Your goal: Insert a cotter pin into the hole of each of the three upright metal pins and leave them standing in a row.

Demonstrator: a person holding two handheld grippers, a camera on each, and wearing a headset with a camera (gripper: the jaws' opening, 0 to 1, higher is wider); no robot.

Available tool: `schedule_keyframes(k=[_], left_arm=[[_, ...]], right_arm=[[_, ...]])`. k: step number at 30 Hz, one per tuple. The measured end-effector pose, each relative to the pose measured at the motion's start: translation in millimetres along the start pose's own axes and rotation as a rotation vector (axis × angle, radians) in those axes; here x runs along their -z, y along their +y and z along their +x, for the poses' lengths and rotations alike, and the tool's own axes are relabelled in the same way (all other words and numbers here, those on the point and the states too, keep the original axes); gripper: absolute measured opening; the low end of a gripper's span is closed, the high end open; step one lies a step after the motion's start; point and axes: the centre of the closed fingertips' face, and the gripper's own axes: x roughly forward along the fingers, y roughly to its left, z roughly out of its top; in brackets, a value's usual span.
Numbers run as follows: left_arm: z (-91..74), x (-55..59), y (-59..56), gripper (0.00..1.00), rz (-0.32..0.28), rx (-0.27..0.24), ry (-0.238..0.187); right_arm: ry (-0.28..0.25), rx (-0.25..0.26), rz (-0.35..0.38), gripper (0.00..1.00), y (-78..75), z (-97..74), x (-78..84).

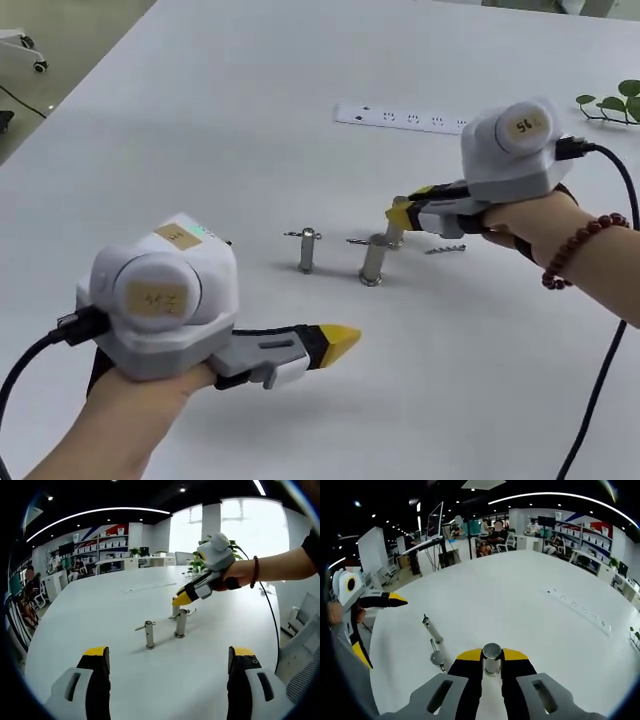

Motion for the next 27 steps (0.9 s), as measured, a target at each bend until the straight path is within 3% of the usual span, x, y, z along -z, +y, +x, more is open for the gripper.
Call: schedule_keyframes(k=[9,17,27], left_arm=[[-0.4,-1.6,-2.1,0.98,0.007,0.003,-0.005],[-1.4,-2.7,-5.7,0.98,0.014,0.014,-0.008],[-2.9,-3.8,-5.2,0.97,0.011,0.013,-0.015]], right_arm=[[0.023,0.006,-0.014,0.08,-7.0,-21.8,18.5],[0.036,0.0,-0.023,0.08,13.4,-40.0,33.1],[0.032,-0.035,-0.042,0.08,41.9,-44.3,37.4]])
